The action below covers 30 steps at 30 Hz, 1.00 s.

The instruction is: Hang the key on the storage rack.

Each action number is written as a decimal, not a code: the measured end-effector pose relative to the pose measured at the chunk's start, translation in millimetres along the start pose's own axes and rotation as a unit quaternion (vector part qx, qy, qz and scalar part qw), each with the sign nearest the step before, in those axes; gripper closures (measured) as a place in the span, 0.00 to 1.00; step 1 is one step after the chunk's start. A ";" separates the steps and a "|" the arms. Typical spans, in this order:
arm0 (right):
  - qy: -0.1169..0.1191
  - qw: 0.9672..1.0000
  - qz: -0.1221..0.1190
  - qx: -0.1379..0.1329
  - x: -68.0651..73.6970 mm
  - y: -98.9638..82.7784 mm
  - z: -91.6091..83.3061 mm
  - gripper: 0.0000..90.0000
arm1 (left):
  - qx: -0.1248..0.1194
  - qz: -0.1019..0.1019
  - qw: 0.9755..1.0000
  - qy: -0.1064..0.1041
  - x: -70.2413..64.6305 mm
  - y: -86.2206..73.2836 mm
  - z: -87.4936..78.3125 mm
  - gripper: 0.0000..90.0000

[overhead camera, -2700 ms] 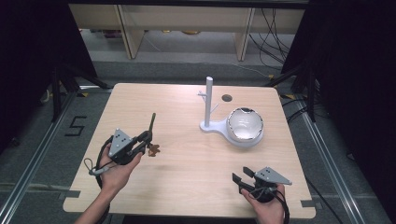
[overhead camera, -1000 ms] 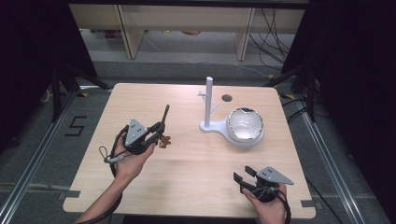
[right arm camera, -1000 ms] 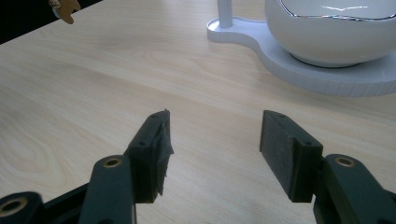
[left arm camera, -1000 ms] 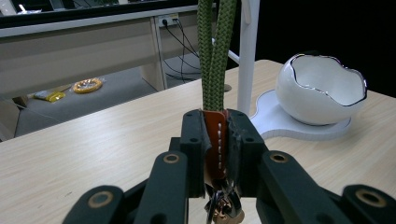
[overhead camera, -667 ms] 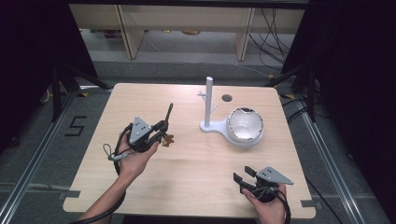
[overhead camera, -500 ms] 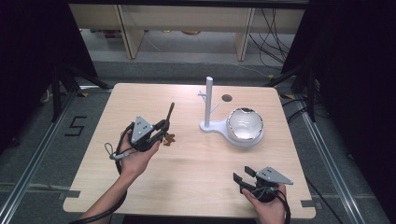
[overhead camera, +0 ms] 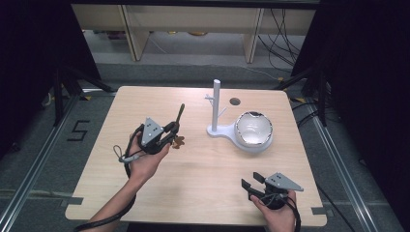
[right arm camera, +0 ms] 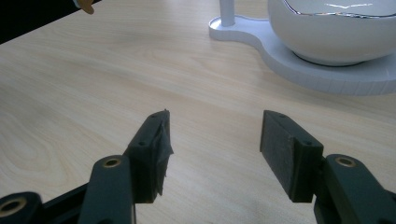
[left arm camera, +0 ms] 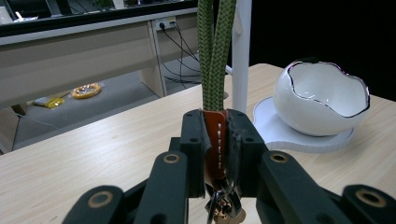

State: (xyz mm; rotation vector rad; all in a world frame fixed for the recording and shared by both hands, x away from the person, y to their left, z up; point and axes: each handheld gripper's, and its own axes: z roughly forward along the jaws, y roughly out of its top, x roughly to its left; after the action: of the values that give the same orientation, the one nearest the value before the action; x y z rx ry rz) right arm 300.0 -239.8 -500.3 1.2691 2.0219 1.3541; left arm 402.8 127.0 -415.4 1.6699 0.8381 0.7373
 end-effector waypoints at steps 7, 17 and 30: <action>0.006 1.000 0.020 0.013 6.2 -1.6 1.5 0.49 | 0.002 0.003 1.000 0.001 -3.3 2.0 7.6 0.86; 0.006 1.000 0.002 0.004 2.9 -1.4 1.5 0.49 | 0.003 0.005 1.000 0.003 -5.4 4.3 15.7 0.86; 0.004 1.000 0.000 0.006 2.2 -1.8 1.1 0.49 | 0.003 0.008 1.000 0.009 -8.0 9.1 27.7 0.86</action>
State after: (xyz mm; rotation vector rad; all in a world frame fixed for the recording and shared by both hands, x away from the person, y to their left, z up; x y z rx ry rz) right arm 298.8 -237.6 -502.0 1.2699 2.0378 1.3517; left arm 422.3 104.0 -413.5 1.6787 0.8404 0.7620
